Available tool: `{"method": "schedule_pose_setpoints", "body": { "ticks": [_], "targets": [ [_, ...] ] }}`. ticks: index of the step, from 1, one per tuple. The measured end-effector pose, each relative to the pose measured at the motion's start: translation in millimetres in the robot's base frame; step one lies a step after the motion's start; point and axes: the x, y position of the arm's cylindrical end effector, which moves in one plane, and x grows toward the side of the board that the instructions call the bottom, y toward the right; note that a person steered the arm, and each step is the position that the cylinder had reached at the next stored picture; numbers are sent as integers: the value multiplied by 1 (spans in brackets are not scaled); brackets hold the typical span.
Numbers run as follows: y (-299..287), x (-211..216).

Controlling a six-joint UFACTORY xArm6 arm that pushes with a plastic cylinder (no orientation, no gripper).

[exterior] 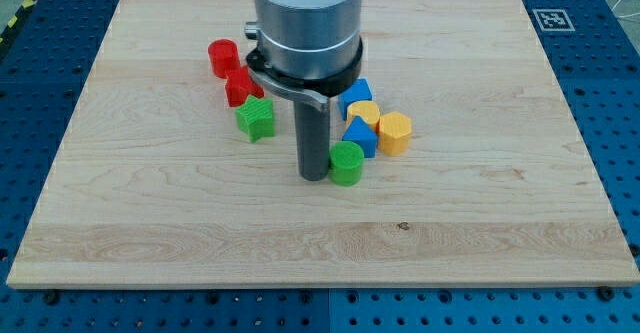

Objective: Slide the group of blocks right a bit

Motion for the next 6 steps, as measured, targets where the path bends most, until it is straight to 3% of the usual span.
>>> {"method": "schedule_pose_setpoints", "body": {
  "ticks": [6],
  "targets": [
    [-19,1]
  ]
}}
